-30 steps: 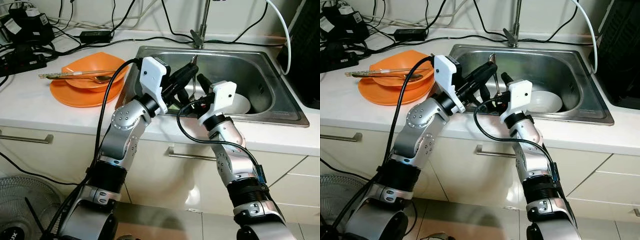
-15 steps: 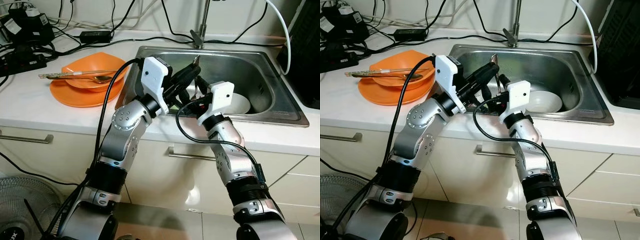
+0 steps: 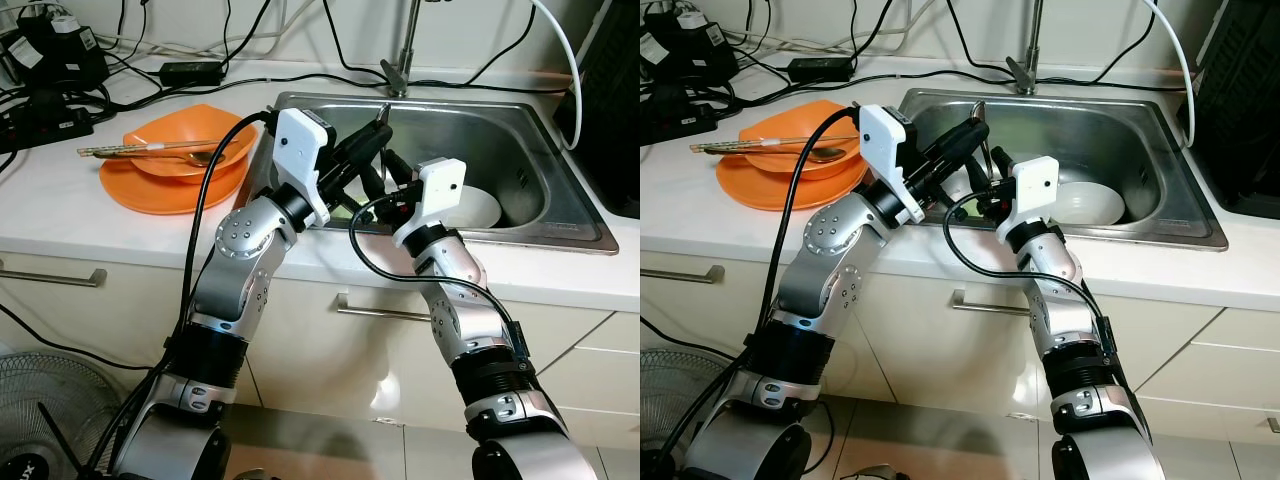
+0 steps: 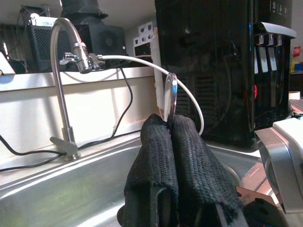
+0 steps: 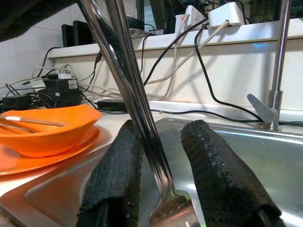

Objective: Kitchen organization

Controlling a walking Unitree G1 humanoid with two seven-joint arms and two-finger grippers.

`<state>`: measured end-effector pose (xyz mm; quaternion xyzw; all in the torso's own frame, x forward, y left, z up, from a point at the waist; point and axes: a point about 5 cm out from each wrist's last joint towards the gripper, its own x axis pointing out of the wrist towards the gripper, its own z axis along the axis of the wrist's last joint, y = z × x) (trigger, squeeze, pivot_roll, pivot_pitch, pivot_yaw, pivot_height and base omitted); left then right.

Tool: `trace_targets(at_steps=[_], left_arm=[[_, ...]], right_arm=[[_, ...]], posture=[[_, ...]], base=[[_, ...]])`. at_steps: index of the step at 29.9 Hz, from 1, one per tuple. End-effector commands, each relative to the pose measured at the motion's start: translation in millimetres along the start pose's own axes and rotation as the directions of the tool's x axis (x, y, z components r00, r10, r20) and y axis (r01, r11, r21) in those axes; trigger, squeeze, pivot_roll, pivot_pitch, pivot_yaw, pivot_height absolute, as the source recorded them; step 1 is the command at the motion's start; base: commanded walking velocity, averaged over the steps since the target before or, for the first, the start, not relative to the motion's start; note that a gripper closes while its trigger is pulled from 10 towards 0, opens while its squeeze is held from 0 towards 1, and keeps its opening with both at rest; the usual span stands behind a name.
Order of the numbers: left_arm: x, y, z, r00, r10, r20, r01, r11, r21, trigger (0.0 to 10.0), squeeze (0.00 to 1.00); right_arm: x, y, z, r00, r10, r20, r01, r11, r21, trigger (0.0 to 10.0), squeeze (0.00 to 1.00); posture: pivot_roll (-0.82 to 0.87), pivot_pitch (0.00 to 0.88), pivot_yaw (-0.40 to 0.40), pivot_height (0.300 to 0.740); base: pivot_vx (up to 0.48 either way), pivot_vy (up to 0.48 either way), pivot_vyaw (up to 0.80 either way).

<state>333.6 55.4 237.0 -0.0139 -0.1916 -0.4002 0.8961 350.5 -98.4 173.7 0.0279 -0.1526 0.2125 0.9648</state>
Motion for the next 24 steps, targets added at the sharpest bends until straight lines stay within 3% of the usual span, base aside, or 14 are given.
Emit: trace_targets(at_steps=[1, 9, 16, 17, 24], left_arm=[[-1.9, 5.0, 7.3, 1.0, 0.019, 0.018, -0.02, 0.999, 0.027, 10.0, 0.0], [-2.9, 5.0, 5.2, 0.999, 0.049, 0.016, -0.048, 0.999, -0.017, 10.0, 0.0], [-6.1, 6.3, -0.7, 0.998, 0.062, -0.011, -0.062, 0.998, -0.003, 10.0, 0.0], [-6.2, 8.0, -0.8, 0.997, 0.075, -0.013, -0.075, 0.997, -0.011, 10.0, 1.0], [-5.5, 10.7, 0.2, 0.995, 0.102, -0.009, -0.103, 0.994, -0.025, 10.0, 1.0]], right_arm=[[1.4, -2.9, 0.7, 1.0, -0.008, -0.003, 0.008, 1.0, -0.003, 0.0, 0.0], [0.7, -3.4, 0.7, 1.0, -0.011, 0.0, 0.011, 1.0, -0.006, 0.0, 0.0], [0.0, -2.6, -0.7, 1.0, -0.014, -0.002, 0.014, 1.0, -0.005, 0.0, 0.0], [0.0, -3.0, -0.5, 1.0, -0.018, -0.001, 0.018, 1.0, -0.006, 0.0, 0.0], [0.6, -9.0, 3.0, 0.999, -0.053, 0.013, 0.053, 0.998, -0.016, 0.0, 0.0]], posture=[[0.04, 0.0, 0.011, 0.74], [0.05, 0.0, 0.013, 0.74], [0.05, 0.0, 0.016, 0.74], [0.05, 0.0, 0.016, 0.74], [0.05, 0.0, 0.012, 0.74]], base=[[0.0, 0.0, 0.0], [0.0, 0.0, 0.0], [0.0, 0.0, 0.0], [0.0, 0.0, 0.0], [0.0, 0.0, 0.0]])
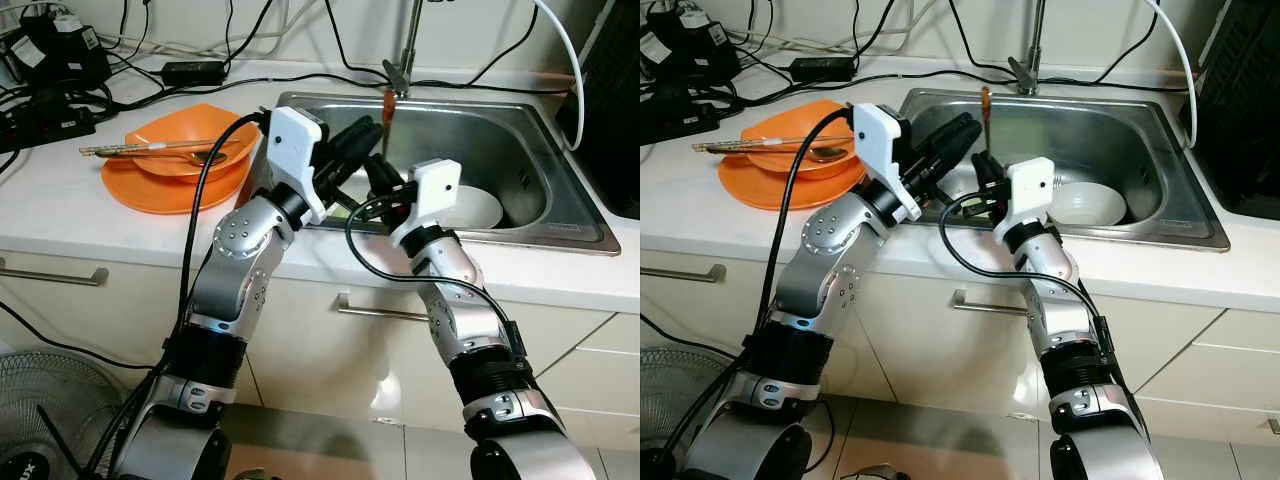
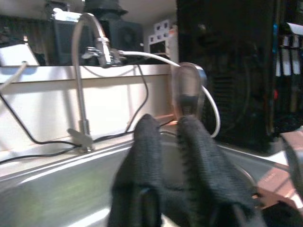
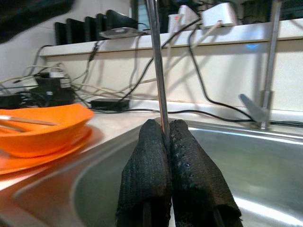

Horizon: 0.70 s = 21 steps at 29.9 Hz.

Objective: Kitchen organization

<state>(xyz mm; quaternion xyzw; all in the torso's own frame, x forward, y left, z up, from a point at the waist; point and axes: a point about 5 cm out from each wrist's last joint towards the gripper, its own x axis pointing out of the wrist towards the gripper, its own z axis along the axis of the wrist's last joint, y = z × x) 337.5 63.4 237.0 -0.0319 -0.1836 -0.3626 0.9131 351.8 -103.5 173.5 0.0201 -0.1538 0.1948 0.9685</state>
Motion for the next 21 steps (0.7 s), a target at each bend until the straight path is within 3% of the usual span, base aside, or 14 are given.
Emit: trace_targets(at_steps=[1, 13, 14, 15, 16, 18, 19, 21], left_arm=[[-2.0, 2.9, 0, 1.0, 0.017, -0.001, -0.017, 1.0, -0.002, 10.0, 1.0], [-7.5, 7.2, 2, 0.998, 0.066, 0.01, -0.066, 0.998, -0.001, 10.0, 1.0], [-8.0, 8.9, 1, 0.997, 0.079, 0.005, -0.079, 0.997, 0.003, 10.0, 0.44], [-8.4, 10.1, 1, 0.996, 0.088, 0.001, -0.088, 0.996, 0.005, 10.0, 0.44], [-9.5, 11.1, -2, 0.995, 0.095, -0.014, -0.094, 0.995, 0.011, 10.0, 0.0], [-10.3, 11.7, -3, 0.995, 0.098, -0.025, -0.098, 0.995, 0.016, 10.0, 0.0], [-12.5, 12.6, -7, 0.993, 0.107, -0.044, -0.107, 0.994, 0.012, 10.0, 0.0], [-16.7, 14.1, -13, 0.989, 0.123, -0.082, -0.122, 0.992, 0.012, 10.0, 0.0]], right_arm=[[2.0, -4.5, 3, 1.0, -0.023, 0.014, 0.023, 1.0, 0.003, 0.0, 0.0], [13.1, -13.8, 15, 0.998, -0.039, 0.039, 0.04, 0.999, -0.037, 0.0, 0.0], [15.2, -15.1, 17, 0.998, -0.039, 0.042, 0.041, 0.998, -0.047, 0.0, 0.0], [16.7, -16.0, 18, 0.998, -0.04, 0.043, 0.042, 0.998, -0.054, 0.0, 0.0], [19.6, -19.8, 20, 0.997, -0.061, 0.043, 0.063, 0.996, -0.058, 0.0, 0.0], [21.5, -22.5, 22, 0.996, -0.076, 0.043, 0.078, 0.995, -0.059, 0.0, 0.0], [25.5, -27.1, 24, 0.995, -0.093, 0.04, 0.096, 0.993, -0.072, 10.0, 0.0], [31.7, -34.4, 27, 0.992, -0.12, 0.022, 0.122, 0.987, -0.101, 10.0, 0.0]], posture=[[0.05, 0.0, 0.012, 0.74], [0.05, 0.0, 0.003, 0.74], [0.05, 0.0, 0.003, 0.74], [0.05, 0.0, 0.003, 0.74], [0.05, 0.0, 0.003, 0.74], [0.05, 0.0, 0.003, 0.74], [0.05, 0.0, 0.002, 0.74], [0.05, 0.0, 0.001, 0.74]], base=[[0.0, 0.0, 0.0], [0.0, 0.0, 0.0], [0.0, 0.0, 0.0], [0.0, 0.0, 0.0], [0.0, 0.0, 0.0], [0.0, 0.0, 0.0], [0.0, 0.0, 0.0], [0.0, 0.0, 0.0]])
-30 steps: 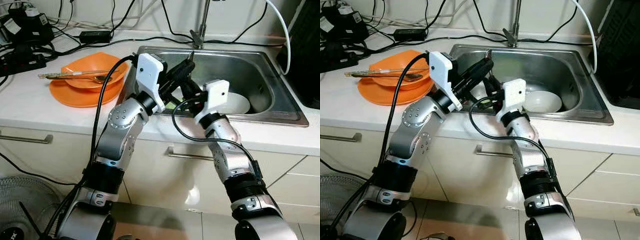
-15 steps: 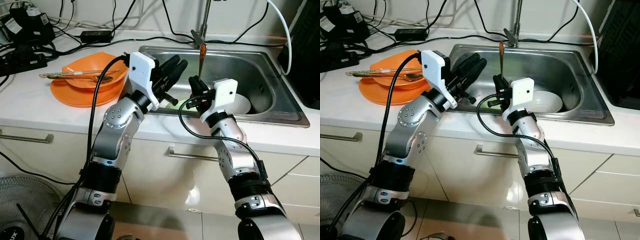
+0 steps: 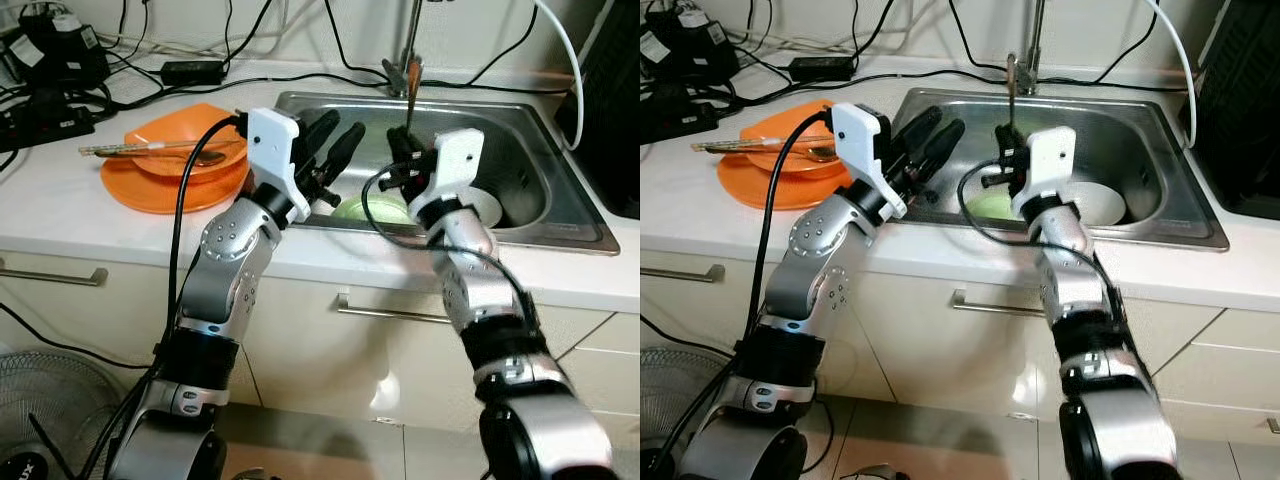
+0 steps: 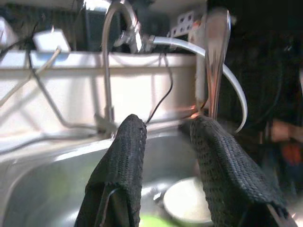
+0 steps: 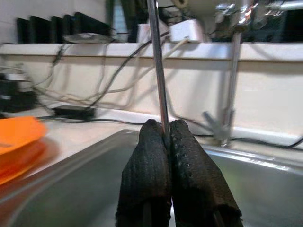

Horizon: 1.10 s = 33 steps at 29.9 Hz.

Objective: Kitchen organization

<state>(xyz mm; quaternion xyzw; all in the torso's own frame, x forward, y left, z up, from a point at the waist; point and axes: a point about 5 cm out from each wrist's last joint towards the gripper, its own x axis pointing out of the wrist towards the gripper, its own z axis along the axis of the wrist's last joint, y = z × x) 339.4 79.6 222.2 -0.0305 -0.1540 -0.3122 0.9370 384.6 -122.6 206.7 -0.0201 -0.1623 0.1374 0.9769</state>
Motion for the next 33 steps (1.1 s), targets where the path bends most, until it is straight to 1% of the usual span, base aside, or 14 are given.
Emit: trace_targets(at_steps=[1, 2, 3, 5, 7, 9, 11, 15, 17, 21, 25, 29, 33], left_arm=[[-5.3, 4.2, -8, 0.998, 0.037, -0.054, -0.036, 0.999, 0.018, 10.0, 0.0], [-6.8, 5.7, -11, 0.996, 0.057, -0.068, -0.056, 0.998, 0.022, 10.0, 0.0], [-6.8, 5.7, -11, 0.996, 0.057, -0.068, -0.056, 0.998, 0.022, 10.0, 0.0], [-11.0, 8.7, -17, 0.991, 0.099, -0.094, -0.099, 0.995, 0.012, 10.0, 0.0], [-13.2, 9.4, -20, 0.988, 0.11, -0.108, -0.11, 0.994, 0.006, 10.0, 0.0], [-18.9, 9.8, -27, 0.98, 0.125, -0.155, -0.126, 0.992, 0.005, 10.0, 0.0], [-18.9, 9.8, -27, 0.98, 0.125, -0.155, -0.126, 0.992, 0.005, 10.0, 0.0], [-26.1, 9.2, -41, 0.954, 0.146, -0.262, -0.146, 0.989, 0.02, 10.0, 0.0], [-28.5, 7.2, -44, 0.947, 0.138, -0.29, -0.138, 0.99, 0.018, 10.0, 0.0], [-33.3, 1.4, -48, 0.937, 0.117, -0.329, -0.118, 0.993, 0.018, 10.0, 0.0], [-35.6, -3.2, -48, 0.935, 0.097, -0.34, -0.099, 0.995, 0.012, 10.0, 0.0], [-40.2, -10.0, -46, 0.933, 0.072, -0.353, -0.075, 0.997, 0.005, 10.0, 0.0], [-41.8, -11.8, -46, 0.931, 0.067, -0.358, -0.069, 0.998, 0.006, 10.0, 0.0]], right_arm=[[5.0, -8.9, 1, 0.999, -0.043, -0.025, 0.042, 0.998, -0.039, 10.0, 0.0], [6.6, -11.4, 0, 0.997, -0.058, -0.046, 0.055, 0.997, -0.061, 10.0, 0.0], [6.6, -11.4, 0, 0.997, -0.058, -0.046, 0.055, 0.997, -0.061, 10.0, 0.0], [9.5, -14.6, -1, 0.996, -0.067, -0.066, 0.061, 0.995, -0.085, 10.0, 0.0], [10.8, -14.5, -1, 0.995, -0.064, -0.071, 0.057, 0.994, -0.09, 10.0, 0.0], [14.6, -12.6, -3, 0.994, -0.049, -0.094, 0.039, 0.994, -0.102, 10.0, 0.0], [14.6, -12.6, -3, 0.994, -0.049, -0.094, 0.039, 0.994, -0.102, 10.0, 0.0], [17.5, -4.0, -13, 0.985, -0.018, -0.174, -0.001, 0.994, -0.112, 10.0, 0.0], [18.2, -0.7, -15, 0.982, -0.005, -0.191, -0.018, 0.993, -0.115, 10.0, 0.0], [16.6, 0.8, -22, 0.97, -0.004, -0.242, -0.024, 0.993, -0.115, 10.0, 0.0], [13.7, 2.3, -29, 0.963, 0.002, -0.271, -0.032, 0.994, -0.107, 10.0, 0.0], [10.2, 4.6, -36, 0.951, 0.007, -0.308, -0.047, 0.991, -0.121, 10.0, 0.0], [11.1, 5.2, -36, 0.949, 0.004, -0.314, -0.044, 0.992, -0.122, 10.0, 0.0]], posture=[[0.05, 0.0, -0.003, 0.74], [0.06, 0.0, -0.004, 0.74], [0.06, 0.0, -0.004, 0.74], [0.07, 0.0, -0.006, 0.74], [0.07, 0.0, -0.007, 0.74], [0.08, 0.0, -0.01, 0.74], [0.08, 0.0, -0.01, 0.74], [0.09, 0.0, -0.02, 0.74], [0.1, 0.0, -0.022, 0.74], [0.12, 0.0, -0.028, 0.74], [0.13, 0.0, -0.03, 0.74], [0.16, 0.004, -0.028, 0.74], [0.17, 0.005, -0.032, 0.74]], base=[[0.0, 0.0, 0.0], [0.0, 0.0, 0.0], [0.0, 0.0, 0.0], [0.0, 0.0, 0.0], [0.0, 0.0, 0.0], [0.0, 0.0, 0.0], [0.0, 0.0, 0.0], [0.0, 0.0, 0.0], [0.0, 0.0, 0.0], [0.0, 0.0, 0.0], [0.0, 0.0, 0.0], [0.0, 0.0, 0.0], [0.0, 0.0, 0.0]])
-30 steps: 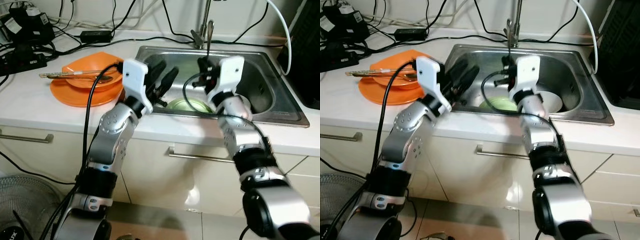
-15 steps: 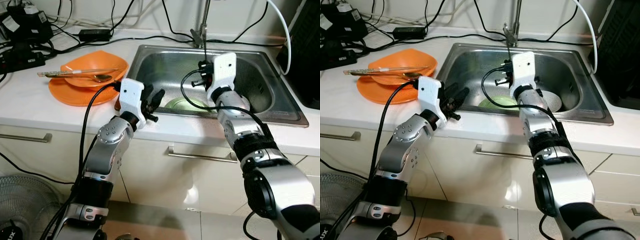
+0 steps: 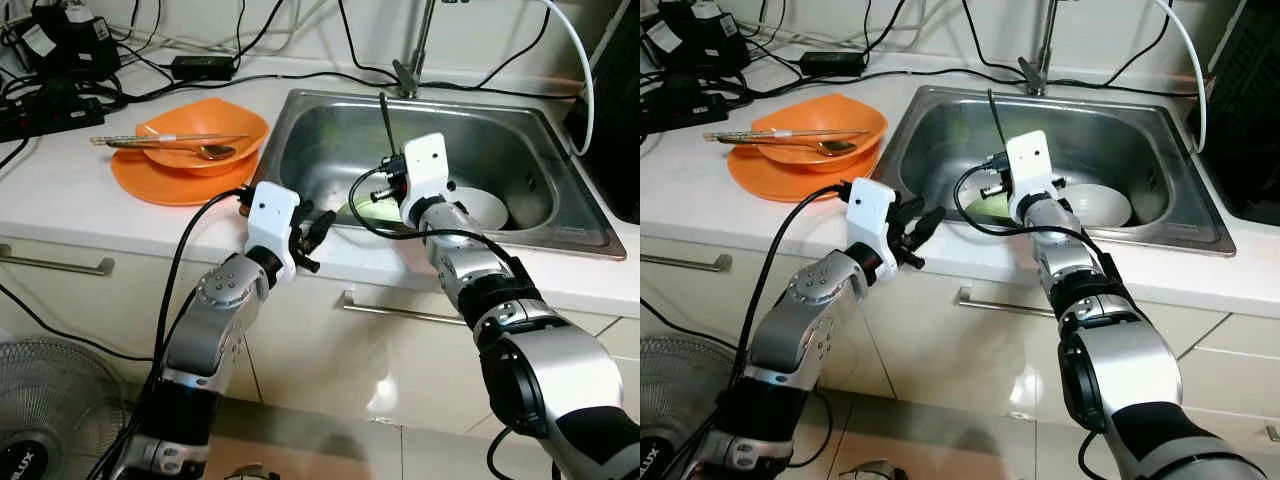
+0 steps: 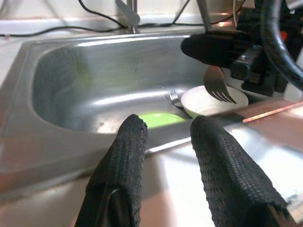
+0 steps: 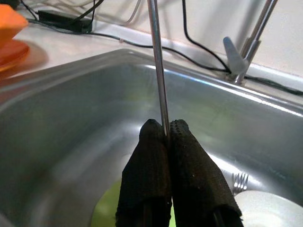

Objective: Kitchen organization

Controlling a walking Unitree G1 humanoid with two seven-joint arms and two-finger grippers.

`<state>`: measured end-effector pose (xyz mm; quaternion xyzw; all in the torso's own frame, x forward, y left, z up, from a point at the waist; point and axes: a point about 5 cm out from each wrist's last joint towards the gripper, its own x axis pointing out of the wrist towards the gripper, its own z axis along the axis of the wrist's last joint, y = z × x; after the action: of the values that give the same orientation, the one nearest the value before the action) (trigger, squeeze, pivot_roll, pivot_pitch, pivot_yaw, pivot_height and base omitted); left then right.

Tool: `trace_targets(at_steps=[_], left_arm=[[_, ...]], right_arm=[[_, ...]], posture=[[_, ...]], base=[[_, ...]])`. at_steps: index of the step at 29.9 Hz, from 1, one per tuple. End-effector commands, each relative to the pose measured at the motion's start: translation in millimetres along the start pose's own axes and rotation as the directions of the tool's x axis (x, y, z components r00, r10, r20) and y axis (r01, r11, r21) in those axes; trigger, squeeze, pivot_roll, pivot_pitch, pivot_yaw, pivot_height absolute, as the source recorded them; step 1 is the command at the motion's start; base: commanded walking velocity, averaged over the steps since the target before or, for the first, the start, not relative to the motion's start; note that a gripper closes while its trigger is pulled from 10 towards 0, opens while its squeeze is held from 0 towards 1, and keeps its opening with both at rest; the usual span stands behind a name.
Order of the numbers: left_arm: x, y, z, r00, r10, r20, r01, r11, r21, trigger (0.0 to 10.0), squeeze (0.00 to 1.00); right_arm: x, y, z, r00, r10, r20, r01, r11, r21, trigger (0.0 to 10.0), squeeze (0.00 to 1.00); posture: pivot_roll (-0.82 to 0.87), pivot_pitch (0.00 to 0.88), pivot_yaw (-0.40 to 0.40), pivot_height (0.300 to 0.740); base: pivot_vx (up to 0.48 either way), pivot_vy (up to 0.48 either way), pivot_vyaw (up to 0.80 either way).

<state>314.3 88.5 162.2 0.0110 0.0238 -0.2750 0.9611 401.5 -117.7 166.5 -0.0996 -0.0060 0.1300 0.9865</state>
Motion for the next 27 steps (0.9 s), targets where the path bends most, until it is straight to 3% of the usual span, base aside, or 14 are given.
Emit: trace_targets(at_steps=[1, 10, 11, 12, 22, 23, 24, 25, 27], left_arm=[[-1.3, -1.9, 3, 1.0, -0.01, -0.002, 0.01, 1.0, 0.017, 10.0, 0.0], [-4.9, -5.1, 4, 1.0, -0.008, -0.012, 0.008, 1.0, 0.016, 10.0, 0.0], [-5.2, -5.3, 4, 1.0, -0.007, -0.012, 0.008, 1.0, 0.016, 10.0, 0.0], [-5.5, -5.2, 5, 1.0, -0.007, -0.012, 0.007, 1.0, 0.017, 10.0, 0.0], [-6.0, -4.6, 6, 1.0, 0.0, -0.011, 0.0, 1.0, 0.018, 10.0, 0.0], [-6.1, -4.8, 6, 1.0, 0.0, -0.011, 0.0, 1.0, 0.017, 10.0, 0.0], [-6.1, -4.8, 6, 1.0, 0.0, -0.011, 0.0, 1.0, 0.017, 10.0, 0.0], [-6.3, -4.7, 6, 1.0, 0.001, -0.011, -0.001, 1.0, 0.017, 10.0, 0.0], [-6.6, -4.5, 6, 1.0, 0.003, -0.011, -0.002, 1.0, 0.016, 10.0, 0.0]], right_arm=[[4.3, 1.2, 10, 1.0, 0.008, 0.015, -0.007, 1.0, -0.011, 10.0, 0.0], [1.8, 5.6, 0, 0.999, 0.021, -0.025, -0.021, 1.0, -0.016, 10.0, 0.0], [1.8, 5.7, -1, 0.999, 0.02, -0.026, -0.021, 1.0, -0.013, 10.0, 0.05], [1.9, 5.8, 0, 0.999, 0.019, -0.026, -0.02, 1.0, -0.008, 10.0, 1.0], [2.3, 7.4, 0, 1.0, 0.022, -0.022, -0.022, 1.0, -0.008, 10.0, 1.0], [2.2, 7.8, 0, 0.999, 0.024, -0.022, -0.024, 1.0, -0.011, 10.0, 0.22], [2.2, 7.8, 0, 0.999, 0.024, -0.022, -0.024, 1.0, -0.011, 10.0, 0.22], [2.1, 8.0, 0, 0.999, 0.025, -0.022, -0.025, 1.0, -0.013, 10.0, 0.0], [1.9, 7.8, 0, 1.0, 0.024, -0.015, -0.024, 1.0, -0.009, 10.0, 0.0]], posture=[[0.17, 0.006, -0.033, 0.74], [0.18, 0.018, -0.036, 0.74], [0.18, 0.018, -0.036, 0.74], [0.18, 0.019, -0.037, 0.74], [0.18, 0.023, -0.041, 0.74], [0.18, 0.024, -0.042, 0.74], [0.18, 0.024, -0.042, 0.74], [0.18, 0.025, -0.041, 0.74], [0.18, 0.026, -0.041, 0.74]], base=[[0.0, 0.0, 0.0], [0.0, 0.0, 0.0], [0.0, 0.0, 0.0], [0.0, 0.0, 0.0], [0.0, 0.0, 0.0], [0.0, 0.0, 0.0], [0.0, 0.0, 0.0], [0.0, 0.0, 0.0], [0.0, 0.0, 0.0]])
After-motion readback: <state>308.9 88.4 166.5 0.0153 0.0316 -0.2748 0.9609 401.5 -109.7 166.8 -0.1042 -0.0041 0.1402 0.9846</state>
